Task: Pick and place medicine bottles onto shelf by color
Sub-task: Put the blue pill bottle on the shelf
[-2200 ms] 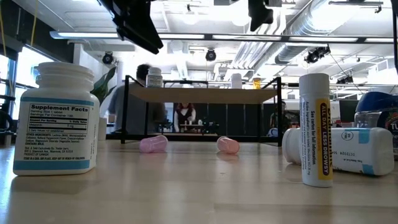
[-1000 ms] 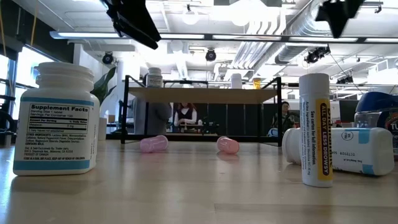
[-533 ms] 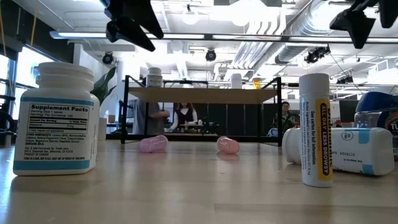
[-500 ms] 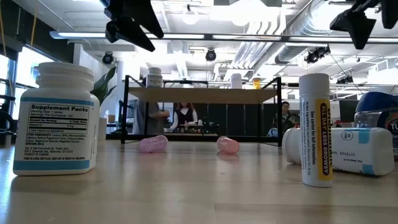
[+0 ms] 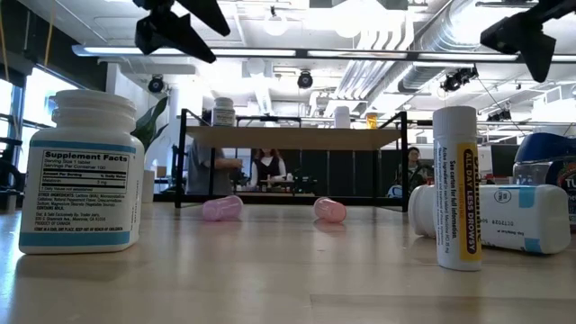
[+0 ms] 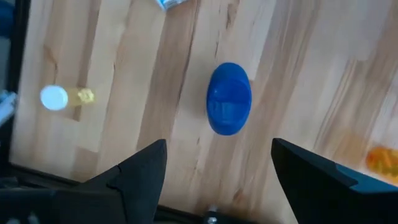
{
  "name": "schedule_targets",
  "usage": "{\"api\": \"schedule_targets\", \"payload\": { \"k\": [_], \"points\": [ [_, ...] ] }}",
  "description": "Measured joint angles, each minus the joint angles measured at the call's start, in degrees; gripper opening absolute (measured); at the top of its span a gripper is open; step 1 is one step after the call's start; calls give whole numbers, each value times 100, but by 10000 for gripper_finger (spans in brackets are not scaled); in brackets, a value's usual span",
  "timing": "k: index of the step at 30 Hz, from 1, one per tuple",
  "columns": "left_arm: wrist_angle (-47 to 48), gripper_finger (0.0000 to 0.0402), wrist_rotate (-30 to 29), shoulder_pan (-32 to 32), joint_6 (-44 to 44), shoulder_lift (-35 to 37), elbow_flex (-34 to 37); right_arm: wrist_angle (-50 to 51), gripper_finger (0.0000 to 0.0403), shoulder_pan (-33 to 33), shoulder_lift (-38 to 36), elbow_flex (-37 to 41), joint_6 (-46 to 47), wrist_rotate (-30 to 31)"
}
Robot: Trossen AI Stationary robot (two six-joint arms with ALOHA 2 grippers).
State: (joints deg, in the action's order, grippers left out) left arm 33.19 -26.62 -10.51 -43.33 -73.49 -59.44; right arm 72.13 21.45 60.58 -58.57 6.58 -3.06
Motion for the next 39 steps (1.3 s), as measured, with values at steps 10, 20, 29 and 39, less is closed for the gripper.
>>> {"api": "schedule_targets", "payload": {
  "k": [10, 20, 29, 39],
  "points": [
    [-1, 243, -110, -273, -323, 0, 0, -740, 279, 225, 2, 709, 234, 393],
    [-2, 243, -240, -310, -452, 0, 0, -1689, 279, 223, 7, 1488, 401, 633],
    [-2, 243, -253, -310, -455, 0, 0, -2250, 279, 218, 159, 1761, 514, 760],
    [-11, 243, -257, -310, -453, 0, 0, -2369, 279, 218, 727, 1827, 549, 731]
  ]
}}
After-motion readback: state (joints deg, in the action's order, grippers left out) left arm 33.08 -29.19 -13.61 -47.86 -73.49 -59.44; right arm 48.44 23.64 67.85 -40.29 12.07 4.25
